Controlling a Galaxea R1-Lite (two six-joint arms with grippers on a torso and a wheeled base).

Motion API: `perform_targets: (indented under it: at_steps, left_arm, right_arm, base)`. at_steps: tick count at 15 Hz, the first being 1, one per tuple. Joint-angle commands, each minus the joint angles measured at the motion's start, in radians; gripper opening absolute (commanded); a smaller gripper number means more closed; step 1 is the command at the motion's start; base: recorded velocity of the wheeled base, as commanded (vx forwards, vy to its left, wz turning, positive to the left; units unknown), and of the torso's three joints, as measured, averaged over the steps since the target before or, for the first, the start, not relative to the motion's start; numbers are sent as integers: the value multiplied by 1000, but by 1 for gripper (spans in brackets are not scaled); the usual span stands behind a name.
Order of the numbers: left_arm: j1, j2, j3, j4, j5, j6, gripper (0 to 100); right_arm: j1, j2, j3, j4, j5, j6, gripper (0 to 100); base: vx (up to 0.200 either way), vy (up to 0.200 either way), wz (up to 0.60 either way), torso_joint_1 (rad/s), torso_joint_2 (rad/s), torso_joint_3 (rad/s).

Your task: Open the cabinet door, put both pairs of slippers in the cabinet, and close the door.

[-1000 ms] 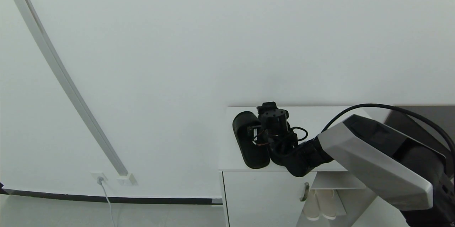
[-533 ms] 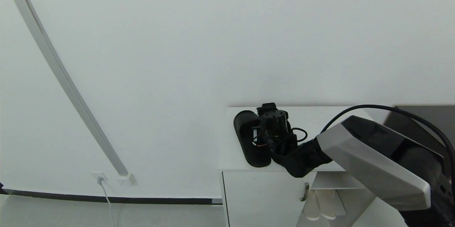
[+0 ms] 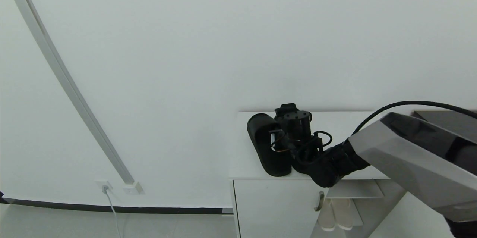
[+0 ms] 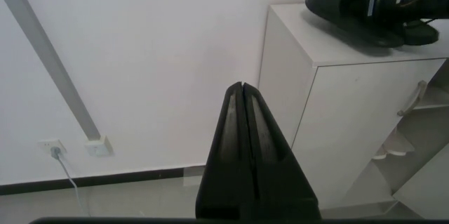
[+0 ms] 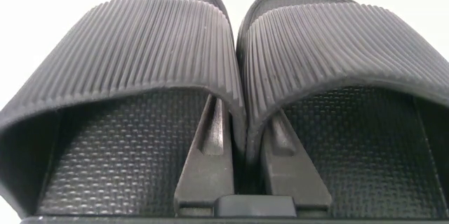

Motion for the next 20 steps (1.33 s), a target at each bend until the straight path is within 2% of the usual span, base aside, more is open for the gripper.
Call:
perform_targets:
  at_steps: [1, 3, 6, 8, 11, 20]
  left_arm:
    - [1, 2, 0, 0, 0, 0, 0]
    - [1, 0, 0, 0, 0, 0, 0]
    - [1, 2, 0, 0, 0, 0, 0]
    - [1, 0, 0, 0, 0, 0, 0]
    - [1, 2, 0, 0, 0, 0, 0]
    - [1, 2, 0, 0, 0, 0, 0]
  right_arm:
    - [25, -180, 146, -6, 28, 0, 0]
    - [65, -315, 325, -46, 62, 0, 0]
    - [117, -442, 506, -79, 83, 0, 0]
    - [132, -484, 566, -98, 85, 0, 0]
    - [141, -559, 729, -165, 185, -2, 0]
    - [167, -559, 766, -167, 195, -20, 0]
  base:
    - [0, 0, 0, 0, 0, 0]
    - [0, 0, 0, 0, 0, 0]
    - [0, 0, 0, 0, 0, 0]
    - [0, 0, 0, 0, 0, 0]
    - [0, 0, 0, 0, 0, 0]
    - [0, 0, 0, 0, 0, 0]
